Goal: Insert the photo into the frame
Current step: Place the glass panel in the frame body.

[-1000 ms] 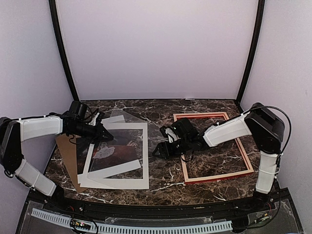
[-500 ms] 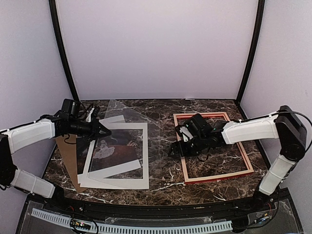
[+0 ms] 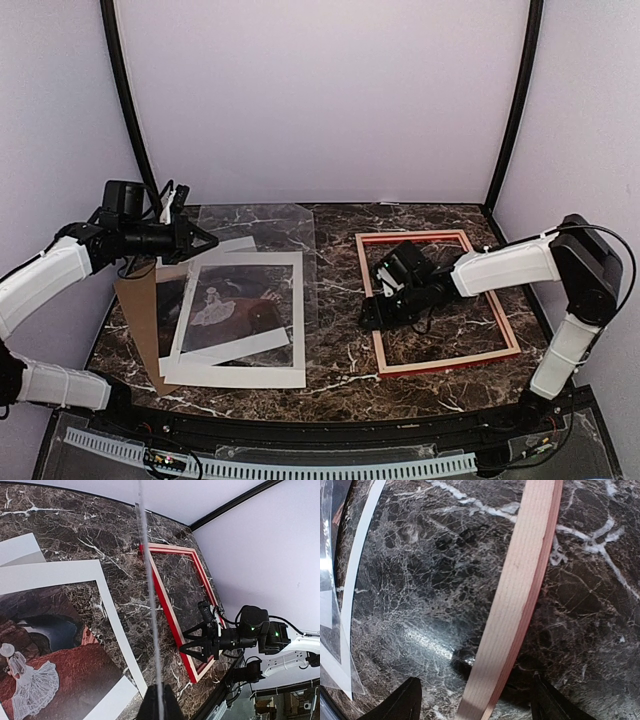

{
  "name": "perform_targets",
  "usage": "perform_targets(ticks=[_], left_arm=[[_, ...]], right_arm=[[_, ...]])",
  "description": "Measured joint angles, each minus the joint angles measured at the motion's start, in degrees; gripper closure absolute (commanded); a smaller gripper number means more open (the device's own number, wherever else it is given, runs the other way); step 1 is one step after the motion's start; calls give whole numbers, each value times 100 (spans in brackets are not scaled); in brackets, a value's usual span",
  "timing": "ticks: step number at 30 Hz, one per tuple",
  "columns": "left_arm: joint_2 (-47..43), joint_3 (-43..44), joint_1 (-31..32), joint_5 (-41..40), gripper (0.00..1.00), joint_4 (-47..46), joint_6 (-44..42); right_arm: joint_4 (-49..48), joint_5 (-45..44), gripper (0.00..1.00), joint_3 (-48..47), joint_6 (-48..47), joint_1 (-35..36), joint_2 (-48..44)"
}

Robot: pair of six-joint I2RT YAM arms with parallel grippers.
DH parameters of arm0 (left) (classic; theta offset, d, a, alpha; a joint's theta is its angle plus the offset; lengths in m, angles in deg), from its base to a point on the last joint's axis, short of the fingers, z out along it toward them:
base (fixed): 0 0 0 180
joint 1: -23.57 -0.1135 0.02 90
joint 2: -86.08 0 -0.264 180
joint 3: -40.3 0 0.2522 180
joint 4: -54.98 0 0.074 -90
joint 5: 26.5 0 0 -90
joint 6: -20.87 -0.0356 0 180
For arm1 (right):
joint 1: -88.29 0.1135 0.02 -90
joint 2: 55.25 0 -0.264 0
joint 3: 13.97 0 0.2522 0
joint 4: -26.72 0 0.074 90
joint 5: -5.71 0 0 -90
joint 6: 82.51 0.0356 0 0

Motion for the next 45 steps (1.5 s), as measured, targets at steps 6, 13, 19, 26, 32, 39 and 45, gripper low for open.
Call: perform_targets(ticks=[6,13,19,26,32,39,45], left_arm=[[-90,199,0,-308,100,153,0],[-87,715,-4,-800,100,468,-98],[-76,1176,-4,-1086,100,608,-227],[-70,1460,-4,-1381,100,831,-317],[-70,1578,-4,-1215,100,820,-225],[-70,1499,50,-422,100,85,476],[17,1043,669,-160,100,-1139,1349]], right_arm=[[-92,-31,26,-2,153,319,28],[-483,-63,26,-42,605,1010,177],[-789,-42,25,-474,918,1499,616],[-855,164,21,-1069,929,1738,1080],[-494,-72,21,-951,734,1528,647],[149,-726,19,-271,376,444,-811],[564,-1102,17,297,-101,-920,-1668]])
